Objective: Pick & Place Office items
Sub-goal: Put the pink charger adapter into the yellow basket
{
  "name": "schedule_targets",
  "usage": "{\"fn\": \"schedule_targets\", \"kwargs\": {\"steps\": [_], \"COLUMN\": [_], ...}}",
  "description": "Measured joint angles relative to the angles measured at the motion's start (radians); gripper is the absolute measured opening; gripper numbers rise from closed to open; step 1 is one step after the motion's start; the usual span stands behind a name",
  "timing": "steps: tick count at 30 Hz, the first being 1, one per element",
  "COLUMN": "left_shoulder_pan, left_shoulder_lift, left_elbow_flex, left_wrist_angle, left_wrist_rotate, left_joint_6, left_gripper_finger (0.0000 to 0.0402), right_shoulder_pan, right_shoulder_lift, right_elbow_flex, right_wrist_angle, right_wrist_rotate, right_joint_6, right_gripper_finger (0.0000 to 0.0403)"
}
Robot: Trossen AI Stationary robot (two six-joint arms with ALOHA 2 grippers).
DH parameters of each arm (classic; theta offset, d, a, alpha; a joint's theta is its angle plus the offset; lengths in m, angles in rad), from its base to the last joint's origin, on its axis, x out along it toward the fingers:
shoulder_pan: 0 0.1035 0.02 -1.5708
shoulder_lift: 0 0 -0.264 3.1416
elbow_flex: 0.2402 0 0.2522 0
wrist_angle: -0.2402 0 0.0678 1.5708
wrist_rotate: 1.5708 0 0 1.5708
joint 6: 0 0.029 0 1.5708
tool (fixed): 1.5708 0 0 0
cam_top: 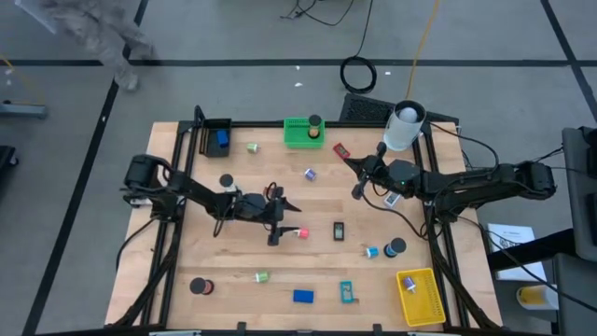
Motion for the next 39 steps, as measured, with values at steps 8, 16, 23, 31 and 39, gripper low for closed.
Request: {"fn": "schedule_targets", "kwargs": {"steps": [8, 16, 23, 31, 39], "left_shoulder_pan": [-0.050, -0.053, -0.053, -0.052, -0.051], "left_shoulder_lift": [0.050, 0.144, 0.187, 0.186, 0.186], "left_elbow_flex": [0.062, 0.149, 0.203, 0.214, 0.214], "left_wrist_angle": [-0.046, -0.168, -0.260, -0.299, -0.309], "left_wrist_rotate": [-0.093, -0.074, -0.003, -0.039, -0.085], "left_joint_6": [0.023, 0.061, 0.074, 0.074, 0.049], "left_gripper_finger": [0.0278, 0.0293, 0.0293, 0.0225, 0.0181], "right_shoulder_pan": [0.000, 0.000, 0.000, 0.000, 0.000], "right_shoulder_lift": [0.000, 0.000, 0.000, 0.000, 0.000], "right_elbow_flex": [0.000, 0.000, 0.000, 0.000, 0.000], "right_wrist_angle": [-0.004, -0.004, -0.004, -0.004, -0.004], "right_wrist_rotate": [0.000, 0.000, 0.000, 0.000, 0.000], "right_joint_6": [0.000, 0.000, 0.000, 0.000, 0.000], "right_gripper_finger": [0.0004, 0.0004, 0.0004, 0.0004, 0.0004]}}
